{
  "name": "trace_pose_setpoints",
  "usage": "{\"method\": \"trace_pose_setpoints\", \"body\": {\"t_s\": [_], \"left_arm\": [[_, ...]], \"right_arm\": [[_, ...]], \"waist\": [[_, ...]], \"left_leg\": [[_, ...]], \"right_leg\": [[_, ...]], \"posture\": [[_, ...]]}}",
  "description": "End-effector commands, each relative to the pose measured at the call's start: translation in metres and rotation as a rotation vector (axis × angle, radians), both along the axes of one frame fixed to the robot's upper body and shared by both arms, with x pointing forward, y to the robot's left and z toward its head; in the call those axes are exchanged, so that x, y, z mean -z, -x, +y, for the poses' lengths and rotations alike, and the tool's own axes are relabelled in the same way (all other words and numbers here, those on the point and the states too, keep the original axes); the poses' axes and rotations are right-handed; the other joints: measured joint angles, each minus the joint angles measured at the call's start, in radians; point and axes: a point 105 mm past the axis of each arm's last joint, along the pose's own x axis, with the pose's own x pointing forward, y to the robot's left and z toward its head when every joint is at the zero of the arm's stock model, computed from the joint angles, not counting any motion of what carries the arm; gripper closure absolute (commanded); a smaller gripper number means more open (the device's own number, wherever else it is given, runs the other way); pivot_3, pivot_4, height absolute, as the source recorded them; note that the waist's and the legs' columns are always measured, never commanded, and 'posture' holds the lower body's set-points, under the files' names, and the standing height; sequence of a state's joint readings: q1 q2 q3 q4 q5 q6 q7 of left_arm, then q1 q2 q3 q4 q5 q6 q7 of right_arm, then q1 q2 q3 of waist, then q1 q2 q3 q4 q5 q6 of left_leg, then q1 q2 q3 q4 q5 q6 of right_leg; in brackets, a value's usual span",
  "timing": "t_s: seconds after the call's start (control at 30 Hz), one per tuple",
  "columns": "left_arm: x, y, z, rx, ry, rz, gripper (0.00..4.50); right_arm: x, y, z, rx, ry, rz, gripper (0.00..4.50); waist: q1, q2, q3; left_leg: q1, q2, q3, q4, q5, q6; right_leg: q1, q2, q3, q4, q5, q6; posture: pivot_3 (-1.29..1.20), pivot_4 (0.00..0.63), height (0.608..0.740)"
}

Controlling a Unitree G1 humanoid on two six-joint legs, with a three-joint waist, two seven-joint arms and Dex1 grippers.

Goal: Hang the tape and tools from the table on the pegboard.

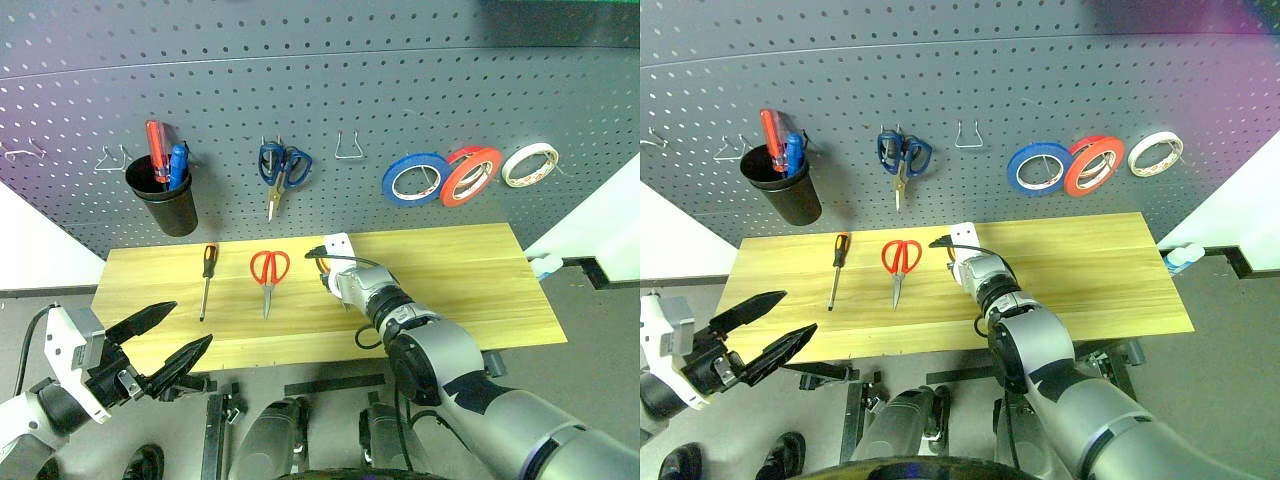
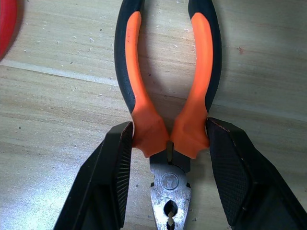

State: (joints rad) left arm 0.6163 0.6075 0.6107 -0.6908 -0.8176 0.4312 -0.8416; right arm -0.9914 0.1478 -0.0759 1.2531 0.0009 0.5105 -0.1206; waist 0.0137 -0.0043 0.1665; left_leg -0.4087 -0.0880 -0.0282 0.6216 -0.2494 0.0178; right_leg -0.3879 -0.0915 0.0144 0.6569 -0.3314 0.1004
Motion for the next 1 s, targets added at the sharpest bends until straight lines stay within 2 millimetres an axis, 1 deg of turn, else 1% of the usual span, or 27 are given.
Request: {"method": "trace_pose_setpoints", "body": {"t_s": [0.03, 0.23, 0.3, 0.53, 0.63, 0.7, 0.77, 0.8, 0.87, 1.0], "left_arm": [[-0.008, 0.0, 0.0, 0.011, -0.014, -0.036, 0.0], [-0.009, -0.004, -0.003, 0.011, -0.003, -0.044, 0.0], [-0.009, -0.004, -0.003, 0.014, -0.002, -0.044, 0.0], [-0.009, -0.012, -0.005, 0.029, 0.014, -0.051, 0.0], [-0.009, -0.017, -0.006, 0.04, 0.019, -0.055, 0.0], [-0.009, -0.021, -0.006, 0.046, 0.023, -0.063, 0.0], [-0.009, -0.024, -0.006, 0.052, 0.026, -0.066, 0.0], [-0.009, -0.025, -0.006, 0.056, 0.027, -0.067, 0.0], [-0.007, -0.028, -0.007, 0.066, 0.028, -0.067, 0.0], [-0.007, -0.033, -0.009, 0.084, 0.033, -0.072, 0.0]], "right_arm": [[-0.006, -0.004, 0.003, -0.017, -0.002, -0.027, 2.48], [-0.008, -0.004, 0.007, -0.067, -0.09, -0.013, 2.48], [-0.006, -0.003, 0.005, -0.085, -0.115, 0.006, 2.48], [-0.007, 0.004, -0.014, -0.14, -0.227, 0.049, 2.48], [-0.012, 0.013, -0.019, -0.193, -0.265, 0.036, 2.48], [-0.016, 0.022, -0.018, -0.203, -0.351, 0.045, 2.48], [-0.019, 0.031, -0.019, -0.264, -0.359, 0.017, 2.48], [-0.017, 0.039, -0.018, -0.283, -0.377, 0.037, 2.48], [-0.02, 0.048, -0.017, -0.326, -0.392, 0.025, 2.48], [-0.032, 0.052, -0.015, -0.384, -0.422, -0.068, 2.48]], "waist": [[0.0, 0.0, 0.0], [-0.001, 0.0, 0.0], [-0.001, 0.0, 0.0], [0.0, 0.0, 0.0], [0.001, 0.0, 0.0], [0.001, 0.0, 0.0], [-0.001, 0.0, 0.0], [-0.001, 0.0, 0.0], [-0.003, 0.0, 0.0], [-0.002, -0.001, 0.0]], "left_leg": [[0.0, 0.0, 0.0, 0.0, 0.0, 0.0], [0.0, 0.0, 0.0, 0.0, 0.0, 0.0], [0.0, 0.0, 0.0, 0.0, 0.0, 0.0], [0.0, 0.0, 0.0, 0.0, -0.001, 0.001], [0.0, 0.0, 0.0, 0.0, -0.001, 0.002], [0.0, 0.0, 0.0, 0.0, -0.001, 0.002], [-0.001, 0.0, 0.0, 0.0, -0.001, 0.002], [-0.001, 0.0, 0.0, 0.0, -0.001, 0.002], [-0.001, 0.0, 0.0, 0.0, -0.001, 0.002], [-0.001, 0.0, 0.0, 0.0, -0.001, 0.002]], "right_leg": [[0.0, 0.0, 0.0, 0.0, 0.0, 0.0], [0.0, 0.0, 0.0, 0.0, 0.0, 0.0], [0.0, 0.0, 0.0, 0.0, 0.0, 0.0], [0.001, 0.0, 0.0, -0.001, 0.0, 0.0], [0.001, 0.0, 0.0, -0.001, 0.0, 0.0], [0.0, 0.0, 0.0, -0.002, 0.0, 0.0], [0.0, 0.0, 0.0, -0.002, 0.0, 0.0], [0.0, 0.0, 0.0, -0.002, 0.0, 0.0], [0.0, 0.0, 0.0, -0.002, 0.0, 0.0], [0.0, 0.0, 0.0, -0.002, 0.0, 0.0]], "posture": [[0.26, 0.18, 0.723], [0.25, 0.176, 0.723], [0.24, 0.173, 0.723], [0.21, 0.169, 0.723], [0.18, 0.162, 0.723], [0.17, 0.154, 0.723], [0.16, 0.153, 0.723], [0.15, 0.147, 0.723], [0.13, 0.145, 0.723], [0.12, 0.141, 0.723]]}}
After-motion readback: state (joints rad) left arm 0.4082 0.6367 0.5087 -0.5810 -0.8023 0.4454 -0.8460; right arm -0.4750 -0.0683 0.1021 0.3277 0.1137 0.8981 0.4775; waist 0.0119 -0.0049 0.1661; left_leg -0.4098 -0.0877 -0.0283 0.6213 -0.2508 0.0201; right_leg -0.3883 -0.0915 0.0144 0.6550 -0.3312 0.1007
